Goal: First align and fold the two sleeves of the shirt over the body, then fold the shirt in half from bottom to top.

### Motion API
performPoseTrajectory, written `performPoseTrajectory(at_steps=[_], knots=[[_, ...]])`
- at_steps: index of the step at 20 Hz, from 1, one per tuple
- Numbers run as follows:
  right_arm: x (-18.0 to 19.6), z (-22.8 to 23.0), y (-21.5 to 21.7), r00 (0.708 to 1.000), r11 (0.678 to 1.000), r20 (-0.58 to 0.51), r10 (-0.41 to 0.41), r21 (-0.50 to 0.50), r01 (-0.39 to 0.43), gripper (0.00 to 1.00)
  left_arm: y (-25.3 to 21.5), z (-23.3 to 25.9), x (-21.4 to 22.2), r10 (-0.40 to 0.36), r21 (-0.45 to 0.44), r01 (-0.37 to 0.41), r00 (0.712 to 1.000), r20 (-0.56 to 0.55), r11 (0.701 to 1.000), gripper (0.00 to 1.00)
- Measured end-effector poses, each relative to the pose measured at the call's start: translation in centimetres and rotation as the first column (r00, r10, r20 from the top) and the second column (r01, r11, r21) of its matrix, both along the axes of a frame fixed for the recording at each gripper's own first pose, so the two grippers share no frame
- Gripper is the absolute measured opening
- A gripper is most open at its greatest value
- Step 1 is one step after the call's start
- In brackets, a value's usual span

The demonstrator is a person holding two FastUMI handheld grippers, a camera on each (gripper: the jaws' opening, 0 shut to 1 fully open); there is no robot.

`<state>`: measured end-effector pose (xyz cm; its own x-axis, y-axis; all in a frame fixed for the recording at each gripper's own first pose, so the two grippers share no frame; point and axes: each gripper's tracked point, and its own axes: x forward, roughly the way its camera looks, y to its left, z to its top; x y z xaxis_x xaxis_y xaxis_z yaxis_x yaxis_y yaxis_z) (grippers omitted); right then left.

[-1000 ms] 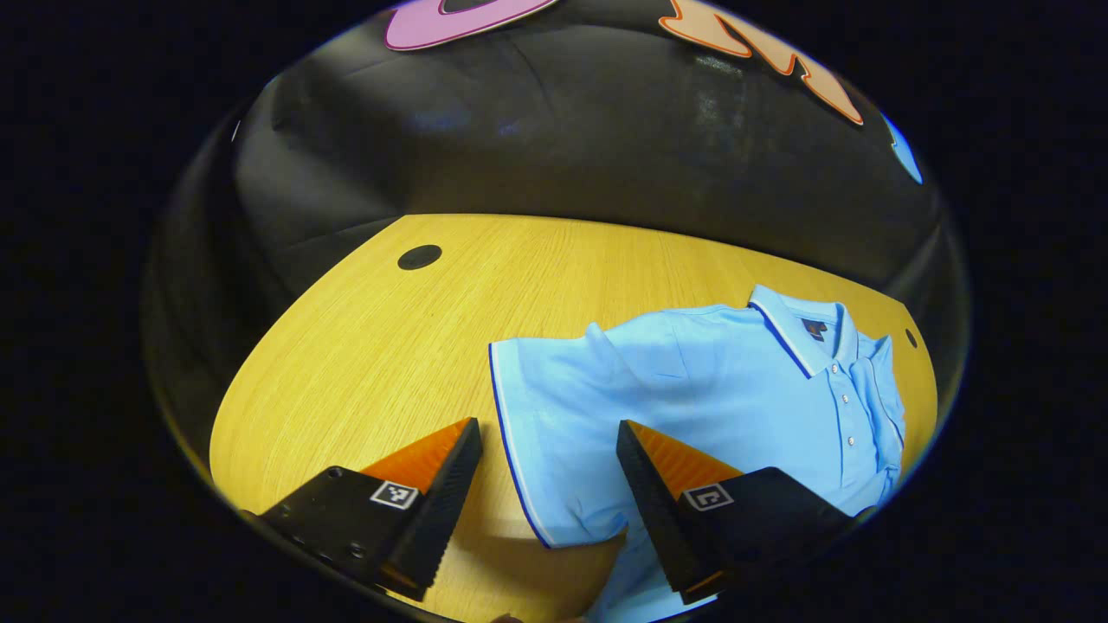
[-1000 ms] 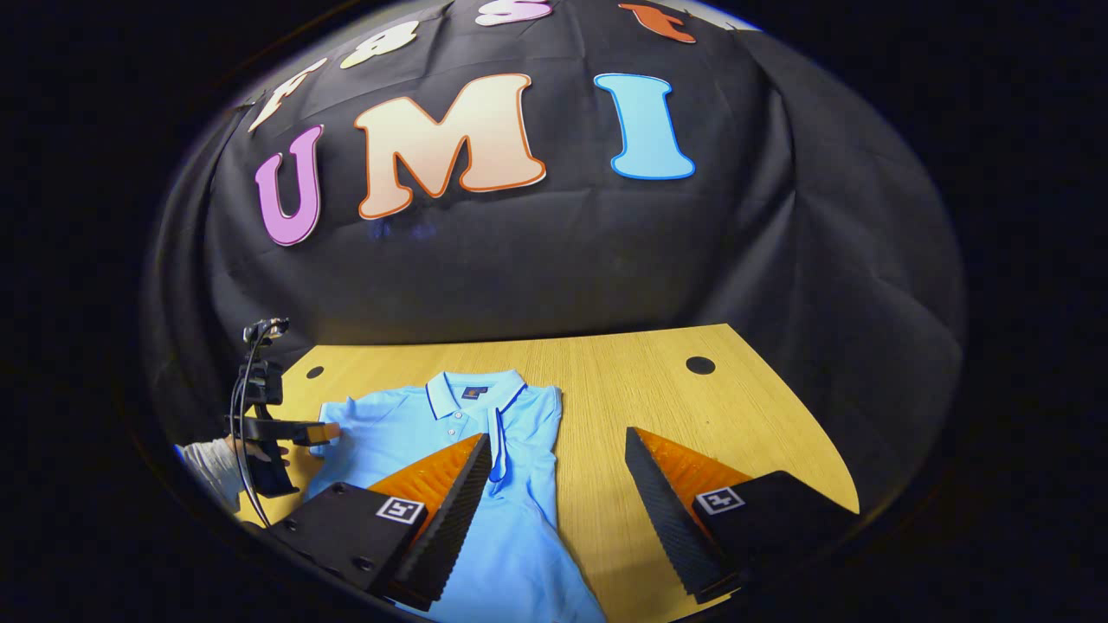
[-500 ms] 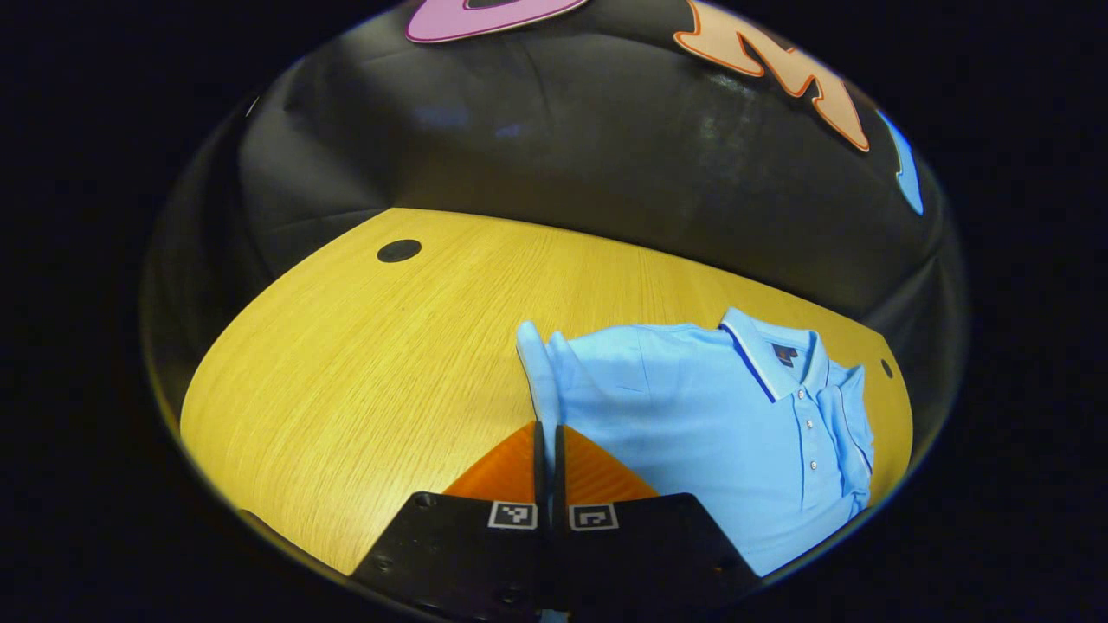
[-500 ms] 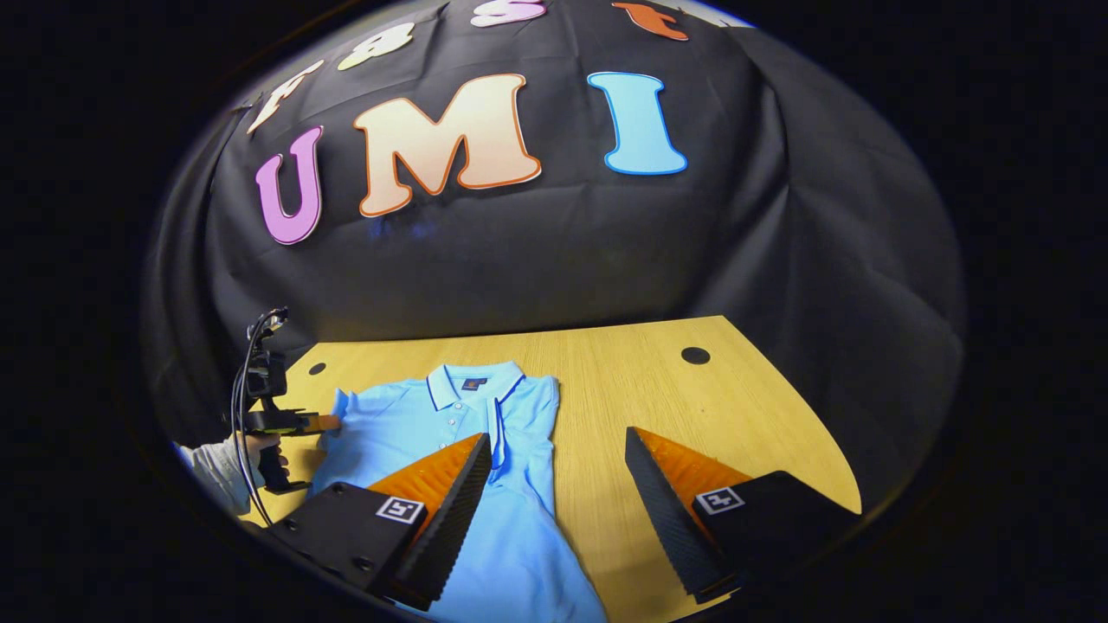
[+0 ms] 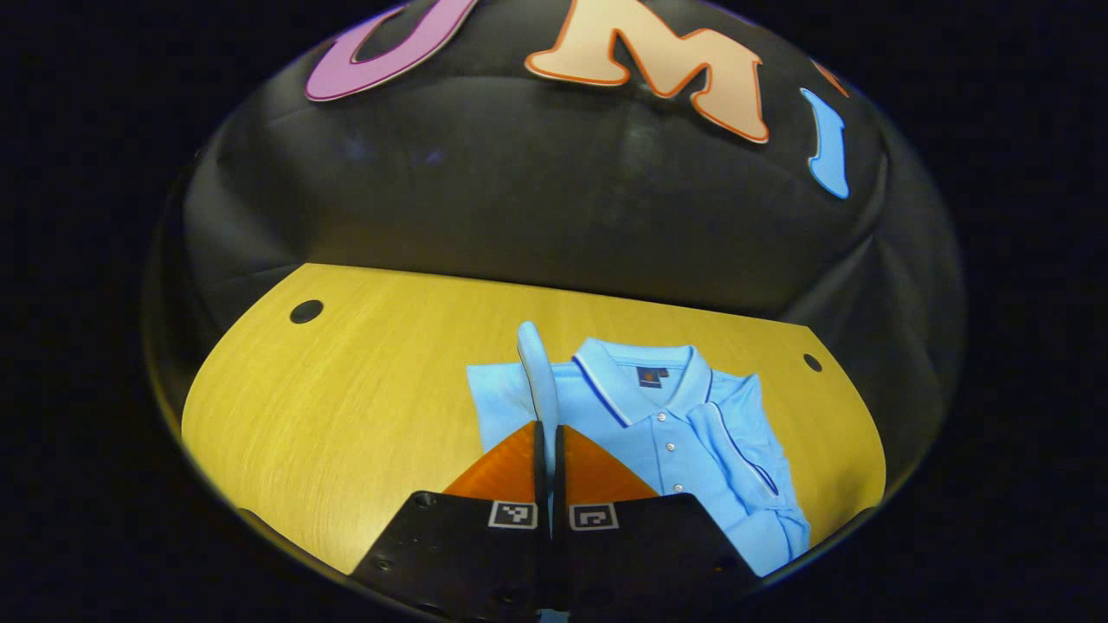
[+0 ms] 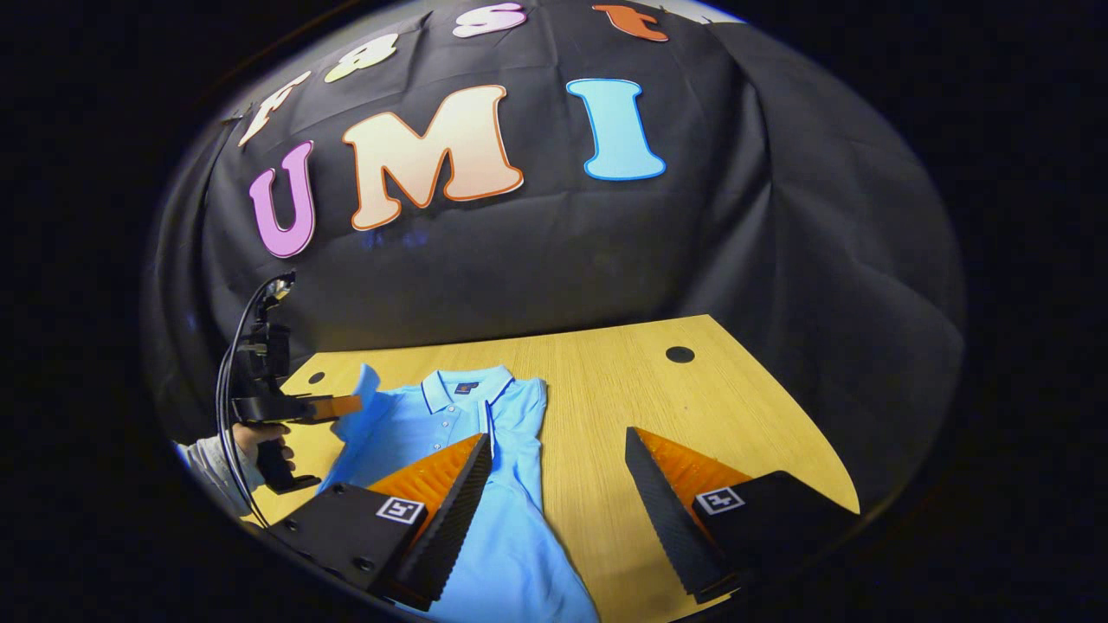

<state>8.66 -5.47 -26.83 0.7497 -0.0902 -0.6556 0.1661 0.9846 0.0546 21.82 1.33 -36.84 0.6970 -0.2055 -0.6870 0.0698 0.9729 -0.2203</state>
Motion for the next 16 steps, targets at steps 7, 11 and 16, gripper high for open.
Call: performPoseTrajectory(at_steps=[7,11,16], knots=[[0.1,-0.8,0.7,1.000,1.000,-0.013,0.014,0.009,-0.014,0.97,-4.0,-3.2,-1.3,-0.056,-0.022,0.055,0.995,-0.083,0.998,0.00],[0.7,-0.9,1.3,1.000,1.000,0.007,0.014,0.012,-0.014,0.98,-3.6,-1.2,-0.1,-0.077,0.007,0.077,0.997,0.000,0.997,0.73],[0.2,0.7,2.4,0.997,1.000,0.078,0.024,0.013,-0.025,0.98,-1.8,5.1,-2.9,-0.078,0.006,0.078,0.989,0.126,0.997,0.96]])
